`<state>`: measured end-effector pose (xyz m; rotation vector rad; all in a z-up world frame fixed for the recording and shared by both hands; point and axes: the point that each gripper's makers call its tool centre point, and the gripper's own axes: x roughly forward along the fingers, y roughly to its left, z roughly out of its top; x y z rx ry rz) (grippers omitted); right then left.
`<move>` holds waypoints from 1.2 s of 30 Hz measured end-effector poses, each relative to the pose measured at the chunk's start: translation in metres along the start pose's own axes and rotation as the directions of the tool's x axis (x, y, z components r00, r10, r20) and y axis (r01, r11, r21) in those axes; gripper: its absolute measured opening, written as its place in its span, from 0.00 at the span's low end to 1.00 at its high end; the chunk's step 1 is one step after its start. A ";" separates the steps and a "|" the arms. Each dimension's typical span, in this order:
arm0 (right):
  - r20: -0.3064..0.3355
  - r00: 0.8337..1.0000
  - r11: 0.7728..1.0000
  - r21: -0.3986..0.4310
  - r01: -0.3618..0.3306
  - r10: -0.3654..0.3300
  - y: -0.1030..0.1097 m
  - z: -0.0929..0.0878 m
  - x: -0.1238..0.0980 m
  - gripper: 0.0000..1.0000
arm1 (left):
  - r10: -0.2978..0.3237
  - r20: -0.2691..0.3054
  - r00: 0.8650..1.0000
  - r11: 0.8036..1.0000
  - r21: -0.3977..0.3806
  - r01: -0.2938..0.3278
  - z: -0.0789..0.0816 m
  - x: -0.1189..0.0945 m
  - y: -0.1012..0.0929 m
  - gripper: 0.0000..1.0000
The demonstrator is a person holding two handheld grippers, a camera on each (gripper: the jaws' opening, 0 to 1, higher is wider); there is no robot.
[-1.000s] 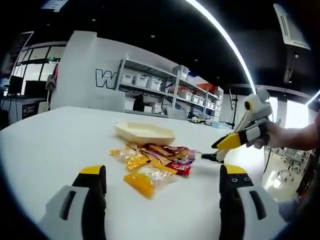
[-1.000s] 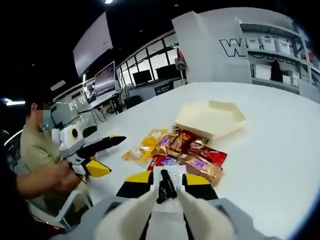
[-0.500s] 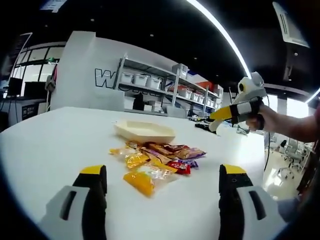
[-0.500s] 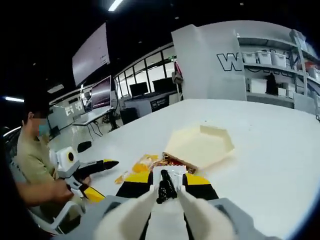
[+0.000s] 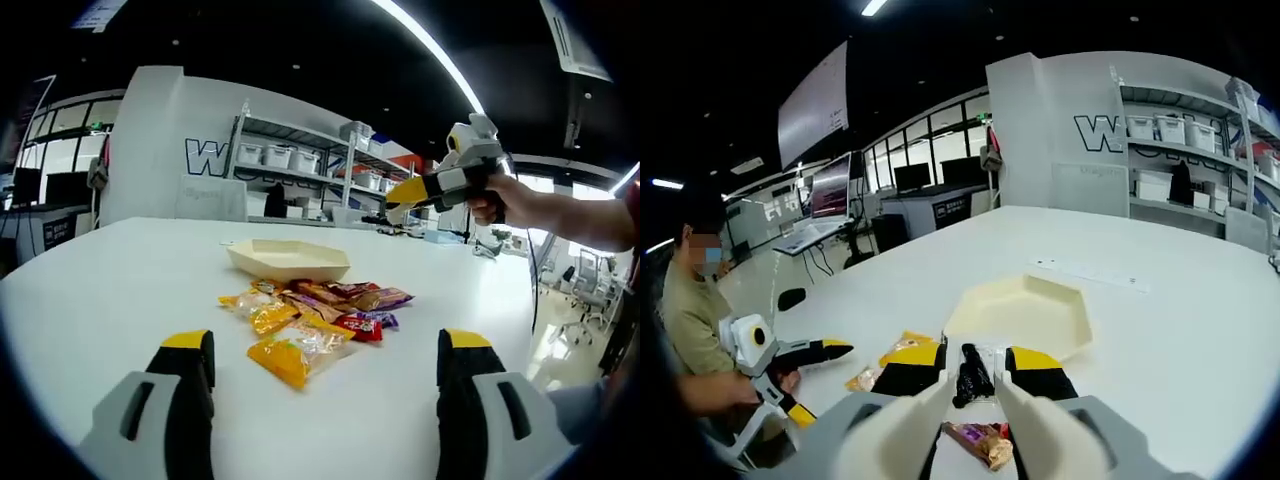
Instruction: Place the target food into the container with the food tongs after gripping and lifting it, then release it inside without dropping or visibly crushing the food.
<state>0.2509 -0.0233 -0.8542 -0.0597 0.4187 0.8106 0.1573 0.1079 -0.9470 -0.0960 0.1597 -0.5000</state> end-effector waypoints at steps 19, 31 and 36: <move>-0.060 0.997 0.998 -0.043 0.045 -0.048 -0.016 0.016 0.054 0.16 | -0.024 -0.022 0.999 1.000 0.014 0.025 -0.004 0.000 -0.004 0.98; -0.082 0.996 1.000 -0.022 0.020 -0.022 -0.009 0.002 0.053 0.19 | -0.031 -0.018 0.999 0.999 0.013 0.032 -0.004 0.001 -0.005 0.97; -0.090 0.996 0.998 0.054 0.025 -0.020 -0.019 -0.012 0.044 0.20 | -0.032 -0.021 0.999 0.999 0.018 0.032 -0.004 0.000 -0.005 0.97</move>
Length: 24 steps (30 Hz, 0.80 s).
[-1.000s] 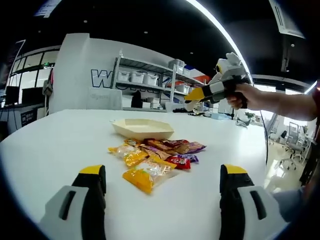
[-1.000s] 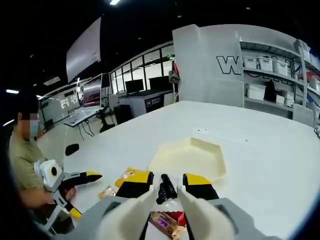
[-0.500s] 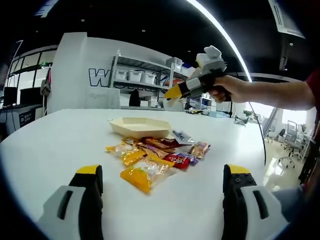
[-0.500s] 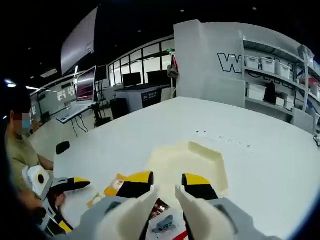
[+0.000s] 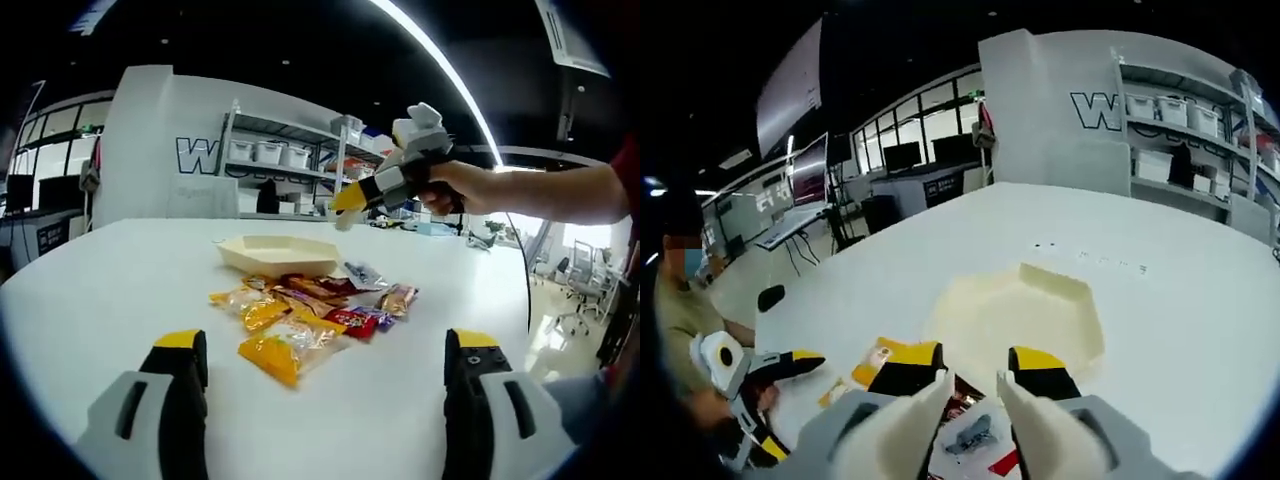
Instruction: Place the target food into the container with the food tongs after gripping and lifting it, then release it inside without dropping or visibly crushing the food.
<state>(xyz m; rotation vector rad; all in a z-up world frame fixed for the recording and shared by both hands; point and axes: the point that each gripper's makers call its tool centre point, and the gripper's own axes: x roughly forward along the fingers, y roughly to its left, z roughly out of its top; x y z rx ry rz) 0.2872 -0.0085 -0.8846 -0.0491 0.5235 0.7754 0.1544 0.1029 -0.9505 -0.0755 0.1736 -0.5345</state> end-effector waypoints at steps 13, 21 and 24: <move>-0.016 0.999 0.996 0.076 0.047 -0.046 -0.011 -0.039 -0.009 0.23 | 0.006 -0.007 1.000 1.000 0.010 -0.006 -0.002 0.000 0.001 0.96; -0.005 1.000 0.990 0.136 0.029 -0.028 -0.012 -0.052 -0.018 0.23 | 0.006 -0.016 1.000 1.000 0.020 -0.006 -0.004 0.001 0.001 0.96; -0.005 1.000 0.988 0.153 0.021 -0.020 -0.012 -0.055 -0.017 0.23 | 0.006 -0.024 1.000 1.000 0.023 -0.006 -0.004 0.002 0.001 0.97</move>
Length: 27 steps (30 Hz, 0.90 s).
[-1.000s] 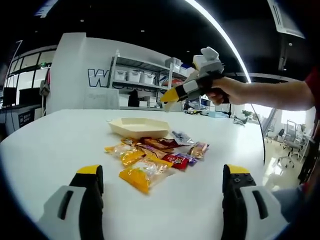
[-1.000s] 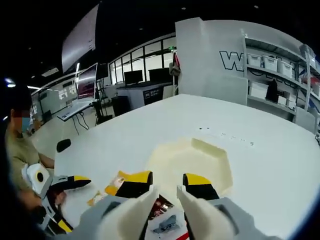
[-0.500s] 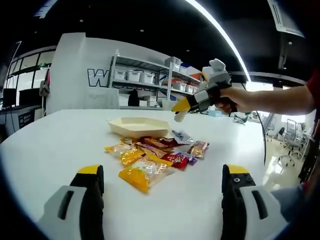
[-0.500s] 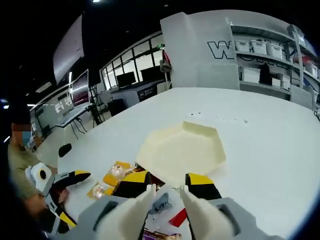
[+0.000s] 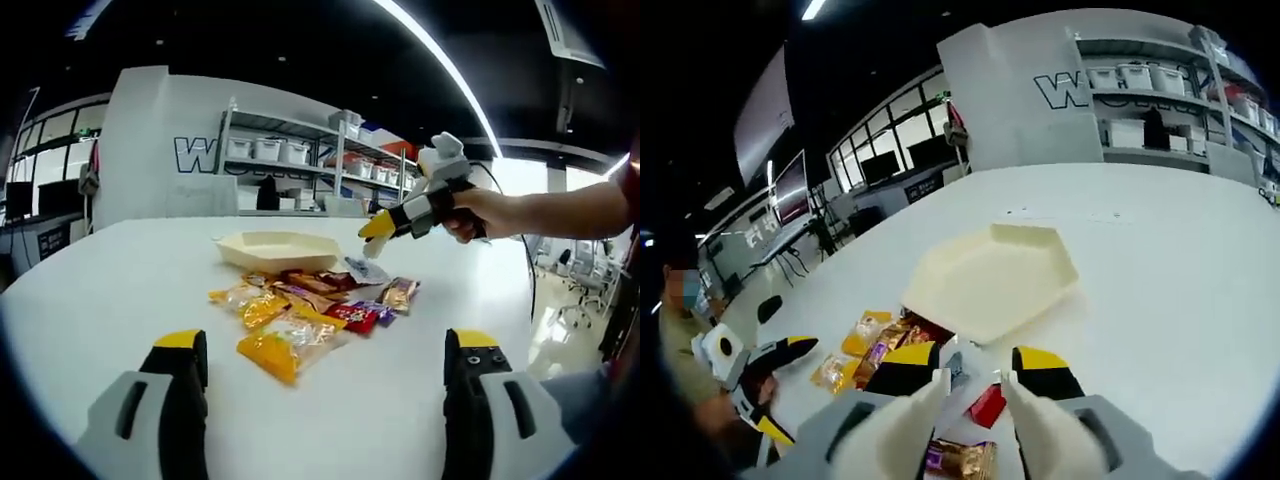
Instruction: Place the target food into the container with the food tongs after gripping and lifting it, then release it inside without dropping or visibly crushing the food.
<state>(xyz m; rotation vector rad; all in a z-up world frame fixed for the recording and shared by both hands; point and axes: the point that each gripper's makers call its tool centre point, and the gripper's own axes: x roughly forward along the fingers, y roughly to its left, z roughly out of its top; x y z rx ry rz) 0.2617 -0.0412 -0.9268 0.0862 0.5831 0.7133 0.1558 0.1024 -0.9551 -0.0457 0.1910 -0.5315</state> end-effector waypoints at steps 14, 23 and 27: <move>0.043 0.989 0.975 0.162 -0.149 0.144 0.003 0.001 0.005 0.24 | -0.077 0.037 0.996 0.997 -0.010 0.077 0.037 0.026 -0.051 0.98; 0.060 0.977 0.957 0.199 -0.211 0.203 0.013 -0.010 0.005 0.24 | -0.221 -0.068 0.973 0.974 -0.054 0.218 0.017 0.086 -0.108 0.96; 0.082 0.966 0.937 0.238 -0.257 0.244 0.022 -0.008 0.001 0.24 | -0.242 -0.070 0.968 0.968 -0.090 0.235 0.013 0.104 -0.116 0.97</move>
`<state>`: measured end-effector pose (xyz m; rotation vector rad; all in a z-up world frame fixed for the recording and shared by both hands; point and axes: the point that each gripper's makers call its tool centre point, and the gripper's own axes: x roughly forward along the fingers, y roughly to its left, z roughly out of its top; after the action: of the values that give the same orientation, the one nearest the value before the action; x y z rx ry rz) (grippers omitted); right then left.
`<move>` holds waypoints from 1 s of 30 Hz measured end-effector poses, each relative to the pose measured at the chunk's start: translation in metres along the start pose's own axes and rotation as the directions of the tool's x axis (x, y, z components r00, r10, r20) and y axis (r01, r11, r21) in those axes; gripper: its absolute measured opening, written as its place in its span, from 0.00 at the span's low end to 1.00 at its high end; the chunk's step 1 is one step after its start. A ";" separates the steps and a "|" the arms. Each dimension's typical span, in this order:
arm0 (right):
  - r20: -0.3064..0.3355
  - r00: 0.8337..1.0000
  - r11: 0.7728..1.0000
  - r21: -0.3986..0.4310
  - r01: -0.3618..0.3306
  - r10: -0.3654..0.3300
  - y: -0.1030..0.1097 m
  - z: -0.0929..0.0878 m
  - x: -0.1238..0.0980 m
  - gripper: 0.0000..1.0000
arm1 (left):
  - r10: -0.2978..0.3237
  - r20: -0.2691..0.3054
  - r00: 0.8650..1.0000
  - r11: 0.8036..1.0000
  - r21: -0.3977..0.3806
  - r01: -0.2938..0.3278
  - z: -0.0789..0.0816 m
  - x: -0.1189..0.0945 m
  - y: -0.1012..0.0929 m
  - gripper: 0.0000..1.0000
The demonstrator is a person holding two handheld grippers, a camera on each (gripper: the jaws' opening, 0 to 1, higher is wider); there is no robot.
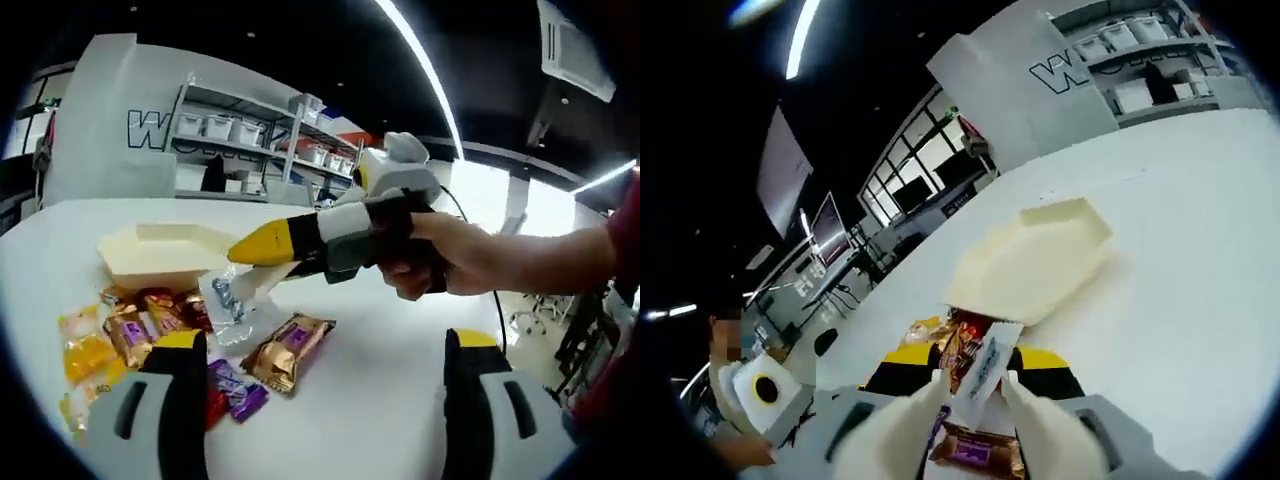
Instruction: Place the target food into the container with the food tongs after gripping and lifting it, then release it inside without dropping or visibly crushing the food.
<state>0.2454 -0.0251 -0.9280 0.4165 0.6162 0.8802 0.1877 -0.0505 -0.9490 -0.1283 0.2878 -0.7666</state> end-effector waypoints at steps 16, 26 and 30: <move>0.023 0.999 0.998 -0.034 -0.045 0.046 0.001 0.007 0.027 0.24 | 0.020 0.030 0.999 0.998 -0.068 -0.018 0.017 0.011 0.014 0.97; 0.004 0.999 0.995 -0.091 -0.034 0.034 -0.004 0.003 0.030 0.15 | 0.027 0.016 1.000 0.998 -0.056 -0.026 0.011 0.021 0.015 0.97; 0.008 1.000 0.999 -0.044 -0.028 0.028 -0.007 0.004 0.023 0.12 | 0.011 0.025 1.000 0.998 -0.068 -0.009 0.014 0.020 0.012 0.96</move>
<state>0.2630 -0.0114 -0.9368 0.3897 0.5828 0.9167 0.2133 -0.0563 -0.9428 -0.2003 0.2905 -0.7447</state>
